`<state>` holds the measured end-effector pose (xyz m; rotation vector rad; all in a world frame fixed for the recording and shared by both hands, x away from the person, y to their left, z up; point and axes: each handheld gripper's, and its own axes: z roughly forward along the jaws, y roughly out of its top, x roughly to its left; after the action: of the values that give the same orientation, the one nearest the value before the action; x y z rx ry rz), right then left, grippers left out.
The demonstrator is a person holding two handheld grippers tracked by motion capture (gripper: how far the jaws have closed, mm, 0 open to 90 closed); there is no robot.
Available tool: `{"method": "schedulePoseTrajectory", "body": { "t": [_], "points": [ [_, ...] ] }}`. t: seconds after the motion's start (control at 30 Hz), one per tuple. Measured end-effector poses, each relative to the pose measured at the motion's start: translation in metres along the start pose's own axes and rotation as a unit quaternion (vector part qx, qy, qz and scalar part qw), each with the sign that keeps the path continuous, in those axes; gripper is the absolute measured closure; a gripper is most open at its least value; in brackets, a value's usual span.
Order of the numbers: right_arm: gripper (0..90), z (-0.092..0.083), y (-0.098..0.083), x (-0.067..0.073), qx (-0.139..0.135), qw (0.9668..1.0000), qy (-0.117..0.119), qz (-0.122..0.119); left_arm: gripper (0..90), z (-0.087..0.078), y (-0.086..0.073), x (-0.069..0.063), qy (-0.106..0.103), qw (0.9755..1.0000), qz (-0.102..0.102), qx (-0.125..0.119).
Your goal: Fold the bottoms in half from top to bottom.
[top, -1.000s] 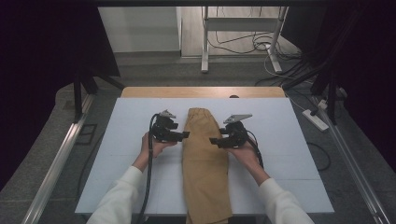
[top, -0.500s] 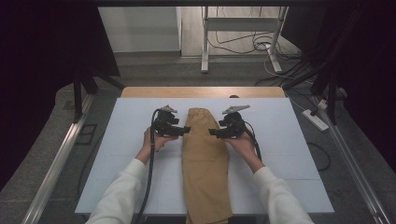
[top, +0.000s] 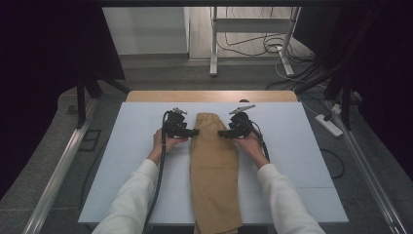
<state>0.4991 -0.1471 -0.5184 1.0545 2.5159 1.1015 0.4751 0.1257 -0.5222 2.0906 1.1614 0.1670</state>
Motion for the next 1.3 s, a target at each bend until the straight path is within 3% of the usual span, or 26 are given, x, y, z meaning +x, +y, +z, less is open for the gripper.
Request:
{"method": "schedulePoseTrajectory", "body": {
  "t": [0.17,0.63,0.8,0.97,1.03,1.3],
  "points": [
    [32.3,0.007,0.003,0.001,0.014,0.9998,-0.006,-0.014,27.1,0.007,0.002,0.0,-0.001,0.9999,0.003,0.01],
    [32.5,0.014,0.004,-0.004,0.016,0.9998,0.009,-0.002,29.3,0.019,0.003,-0.003,-0.011,0.9995,0.015,0.025],
    [34.0,0.014,0.004,-0.004,0.018,0.9997,0.013,0.0,33.3,0.019,0.003,-0.004,-0.019,0.9995,0.009,0.023],
    [49.3,0.014,0.004,-0.004,0.019,0.9991,0.038,0.003,45.5,0.018,0.001,-0.004,-0.035,0.9991,0.0,0.025],
    [55.3,0.014,0.004,-0.004,0.022,0.998,0.059,0.01,49.8,0.017,0.001,-0.005,-0.039,0.9989,-0.006,0.025],
    [76.0,0.014,0.003,-0.002,0.032,0.997,0.07,0.006,72.5,0.017,-0.002,-0.005,-0.055,0.998,-0.013,0.029]
  ]
}}
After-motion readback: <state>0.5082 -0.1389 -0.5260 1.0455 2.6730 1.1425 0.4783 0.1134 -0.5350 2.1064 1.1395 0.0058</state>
